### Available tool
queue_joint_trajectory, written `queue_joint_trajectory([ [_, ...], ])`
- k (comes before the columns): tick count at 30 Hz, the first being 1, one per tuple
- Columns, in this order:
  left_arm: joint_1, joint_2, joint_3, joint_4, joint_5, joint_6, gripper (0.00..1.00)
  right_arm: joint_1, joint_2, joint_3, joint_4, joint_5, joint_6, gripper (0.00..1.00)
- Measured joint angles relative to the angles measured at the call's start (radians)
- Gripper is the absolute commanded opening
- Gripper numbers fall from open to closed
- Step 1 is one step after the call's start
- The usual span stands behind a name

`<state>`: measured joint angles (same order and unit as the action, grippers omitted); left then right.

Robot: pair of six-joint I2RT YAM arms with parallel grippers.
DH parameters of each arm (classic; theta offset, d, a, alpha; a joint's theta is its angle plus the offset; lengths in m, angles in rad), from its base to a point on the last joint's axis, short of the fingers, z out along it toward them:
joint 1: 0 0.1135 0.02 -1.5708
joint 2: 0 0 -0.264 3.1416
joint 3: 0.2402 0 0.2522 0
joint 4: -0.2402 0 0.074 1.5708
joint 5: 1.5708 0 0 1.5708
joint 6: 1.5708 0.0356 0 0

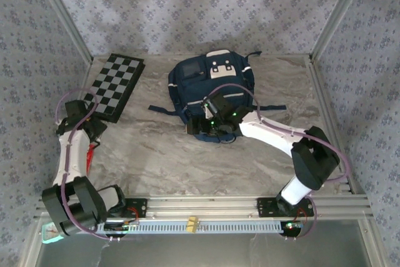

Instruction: Pack the student bag

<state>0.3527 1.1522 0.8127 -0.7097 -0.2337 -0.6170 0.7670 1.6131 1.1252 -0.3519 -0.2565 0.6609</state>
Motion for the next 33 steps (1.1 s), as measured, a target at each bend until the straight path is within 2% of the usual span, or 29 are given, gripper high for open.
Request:
queue_joint_trajectory([
  [3, 0.034, 0.033, -0.034, 0.009, -0.002, -0.033, 1.00, 0.002, 0.016, 0.010, 0.004, 0.000, 0.000, 0.84],
  [7, 0.030, 0.038, -0.068, 0.039, 0.000, -0.071, 1.00, 0.002, 0.024, 0.025, 0.004, 0.006, 0.000, 0.85],
  [17, 0.080, -0.005, -0.225, 0.124, -0.018, -0.224, 1.00, -0.004, 0.044, 0.028, 0.014, -0.005, -0.001, 0.85],
  [21, 0.093, -0.074, -0.299, 0.138, -0.032, -0.288, 1.00, -0.016, 0.048, 0.028, 0.019, -0.021, -0.001, 0.86],
  [33, 0.143, -0.114, -0.317, 0.193, -0.110, -0.388, 1.00, -0.046, 0.085, 0.031, 0.036, -0.068, -0.004, 0.86],
])
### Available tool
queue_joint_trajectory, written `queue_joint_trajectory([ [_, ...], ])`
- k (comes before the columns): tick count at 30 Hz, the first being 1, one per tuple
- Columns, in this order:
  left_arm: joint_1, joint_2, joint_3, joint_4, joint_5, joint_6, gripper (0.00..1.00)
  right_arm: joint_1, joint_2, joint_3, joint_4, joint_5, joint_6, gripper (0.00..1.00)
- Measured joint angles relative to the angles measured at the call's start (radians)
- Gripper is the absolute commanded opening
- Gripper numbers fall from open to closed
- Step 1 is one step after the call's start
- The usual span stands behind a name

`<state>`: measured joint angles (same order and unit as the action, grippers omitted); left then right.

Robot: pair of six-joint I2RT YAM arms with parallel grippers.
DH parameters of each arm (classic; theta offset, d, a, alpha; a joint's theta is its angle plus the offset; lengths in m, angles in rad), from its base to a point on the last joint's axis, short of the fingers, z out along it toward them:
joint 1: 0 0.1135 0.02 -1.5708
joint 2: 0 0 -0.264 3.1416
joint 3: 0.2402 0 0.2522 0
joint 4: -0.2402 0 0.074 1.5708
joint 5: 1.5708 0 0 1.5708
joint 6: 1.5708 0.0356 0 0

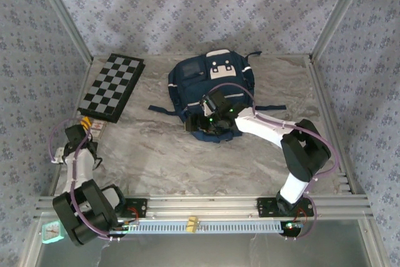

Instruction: Pack the student bag

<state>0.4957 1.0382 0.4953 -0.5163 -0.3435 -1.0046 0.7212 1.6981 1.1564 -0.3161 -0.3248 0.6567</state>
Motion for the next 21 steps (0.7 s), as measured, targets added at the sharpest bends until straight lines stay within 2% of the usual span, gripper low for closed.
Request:
queue_joint_trajectory([
  [6, 0.001, 0.011, -0.023, 0.022, -0.009, -0.046, 0.98, -0.012, 0.007, 0.000, 0.006, -0.025, 0.000, 0.86],
  [11, -0.056, 0.014, -0.055, 0.045, -0.003, -0.105, 0.90, -0.017, 0.028, 0.021, 0.000, -0.040, 0.001, 0.86],
  [17, -0.060, 0.018, -0.080, 0.079, 0.037, -0.138, 0.77, -0.023, 0.028, 0.034, -0.001, -0.050, 0.000, 0.86],
  [21, -0.114, 0.018, -0.091, 0.113, 0.040, -0.156, 0.75, -0.032, 0.026, 0.034, -0.001, -0.058, 0.000, 0.86],
])
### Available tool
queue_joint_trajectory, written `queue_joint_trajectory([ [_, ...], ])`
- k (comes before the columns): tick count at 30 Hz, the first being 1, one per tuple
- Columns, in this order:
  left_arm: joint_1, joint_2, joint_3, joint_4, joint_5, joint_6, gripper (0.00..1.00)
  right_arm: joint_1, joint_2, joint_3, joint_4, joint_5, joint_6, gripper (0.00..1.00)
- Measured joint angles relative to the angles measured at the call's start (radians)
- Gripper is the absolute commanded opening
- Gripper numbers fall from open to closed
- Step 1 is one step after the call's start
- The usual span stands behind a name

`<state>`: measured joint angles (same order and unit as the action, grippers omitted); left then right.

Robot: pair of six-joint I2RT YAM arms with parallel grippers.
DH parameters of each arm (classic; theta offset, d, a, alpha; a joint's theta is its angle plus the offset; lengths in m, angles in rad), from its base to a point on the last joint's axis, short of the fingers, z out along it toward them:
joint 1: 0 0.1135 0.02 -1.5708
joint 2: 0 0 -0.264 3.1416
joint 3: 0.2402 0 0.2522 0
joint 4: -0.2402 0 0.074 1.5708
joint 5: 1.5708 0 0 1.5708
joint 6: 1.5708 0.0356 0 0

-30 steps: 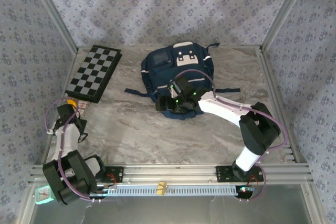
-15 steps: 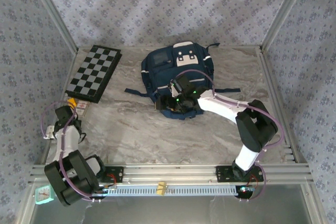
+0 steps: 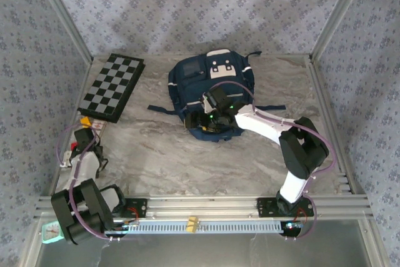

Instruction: Pack the student bag

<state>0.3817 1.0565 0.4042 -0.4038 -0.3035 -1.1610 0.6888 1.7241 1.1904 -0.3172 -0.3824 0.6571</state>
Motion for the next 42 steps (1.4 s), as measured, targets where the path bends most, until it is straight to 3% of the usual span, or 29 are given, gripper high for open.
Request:
queue_joint_trajectory([
  [9, -0.267, 0.042, 0.096, -0.016, 0.034, -0.008, 0.77, -0.016, -0.013, 0.000, 0.000, -0.007, 0.000, 0.86],
  [14, -0.264, -0.009, 0.158, -0.121, -0.032, 0.056, 0.85, -0.008, -0.012, 0.000, 0.000, -0.007, 0.000, 0.86],
  [17, -0.205, 0.007, 0.200, -0.186, -0.057, 0.105, 0.97, 0.004, -0.006, 0.003, 0.001, -0.007, 0.000, 0.86],
  [20, -0.131, 0.046, 0.205, -0.226, -0.068, 0.150, 1.00, 0.018, 0.006, 0.011, 0.006, -0.007, 0.000, 0.86],
  [33, -0.046, 0.216, 0.164, -0.191, 0.006, 0.235, 1.00, 0.035, 0.020, 0.015, 0.023, -0.008, 0.000, 0.86],
  [37, -0.087, 0.257, 0.178, -0.172, 0.003, 0.225, 0.93, 0.035, 0.026, 0.017, 0.024, -0.008, 0.000, 0.86],
  [42, -0.231, 0.275, 0.196, -0.165, -0.011, 0.174, 0.76, 0.031, 0.027, 0.017, 0.023, -0.016, 0.000, 0.86],
])
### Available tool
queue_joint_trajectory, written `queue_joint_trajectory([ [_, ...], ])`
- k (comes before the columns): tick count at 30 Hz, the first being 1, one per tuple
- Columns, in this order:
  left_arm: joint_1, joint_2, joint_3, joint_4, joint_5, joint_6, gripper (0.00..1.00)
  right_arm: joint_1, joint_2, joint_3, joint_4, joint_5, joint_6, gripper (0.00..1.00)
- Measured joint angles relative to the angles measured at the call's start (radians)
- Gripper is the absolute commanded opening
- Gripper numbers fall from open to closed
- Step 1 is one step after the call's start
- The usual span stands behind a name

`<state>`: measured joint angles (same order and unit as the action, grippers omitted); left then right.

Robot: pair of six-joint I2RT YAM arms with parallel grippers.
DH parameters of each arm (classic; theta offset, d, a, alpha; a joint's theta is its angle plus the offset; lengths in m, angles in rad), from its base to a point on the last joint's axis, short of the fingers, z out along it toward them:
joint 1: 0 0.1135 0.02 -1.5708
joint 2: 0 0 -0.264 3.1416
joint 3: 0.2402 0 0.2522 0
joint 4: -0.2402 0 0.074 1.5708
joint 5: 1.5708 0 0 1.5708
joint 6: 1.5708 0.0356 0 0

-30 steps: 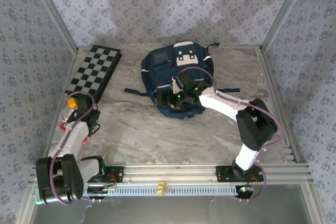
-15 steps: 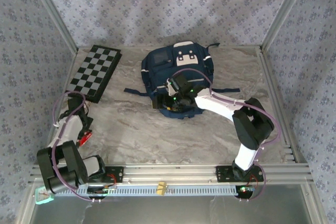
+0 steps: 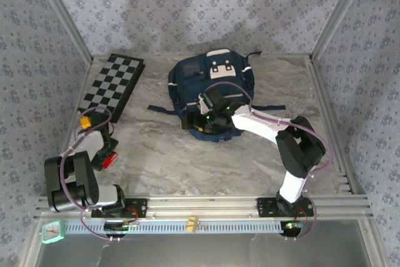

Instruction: Pack the student bag

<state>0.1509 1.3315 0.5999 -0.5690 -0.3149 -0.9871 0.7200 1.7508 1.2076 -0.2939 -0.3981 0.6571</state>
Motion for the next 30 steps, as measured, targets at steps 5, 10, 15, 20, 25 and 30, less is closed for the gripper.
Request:
queue_joint_trajectory([
  [5, -0.135, -0.014, -0.003, -0.014, 0.011, -0.045, 0.70, -0.008, 0.000, -0.001, 0.001, -0.009, 0.000, 0.86],
  [10, -0.305, -0.021, -0.006, -0.026, 0.018, -0.071, 0.69, -0.021, -0.007, -0.026, 0.014, -0.018, 0.000, 0.86],
  [15, -0.531, 0.040, 0.058, -0.039, 0.078, -0.085, 0.72, -0.036, -0.011, -0.049, 0.014, -0.016, 0.000, 0.86],
  [20, -0.699, 0.121, 0.138, -0.020, 0.163, -0.124, 0.91, -0.039, -0.029, -0.060, 0.006, 0.008, -0.019, 0.86],
  [25, -0.721, 0.130, 0.191, -0.023, 0.195, -0.134, 1.00, -0.035, -0.050, -0.066, -0.020, 0.041, -0.026, 0.86],
  [30, -0.662, 0.011, 0.179, -0.048, 0.196, -0.096, 0.85, 0.017, -0.050, -0.064, -0.045, 0.077, -0.016, 0.81],
])
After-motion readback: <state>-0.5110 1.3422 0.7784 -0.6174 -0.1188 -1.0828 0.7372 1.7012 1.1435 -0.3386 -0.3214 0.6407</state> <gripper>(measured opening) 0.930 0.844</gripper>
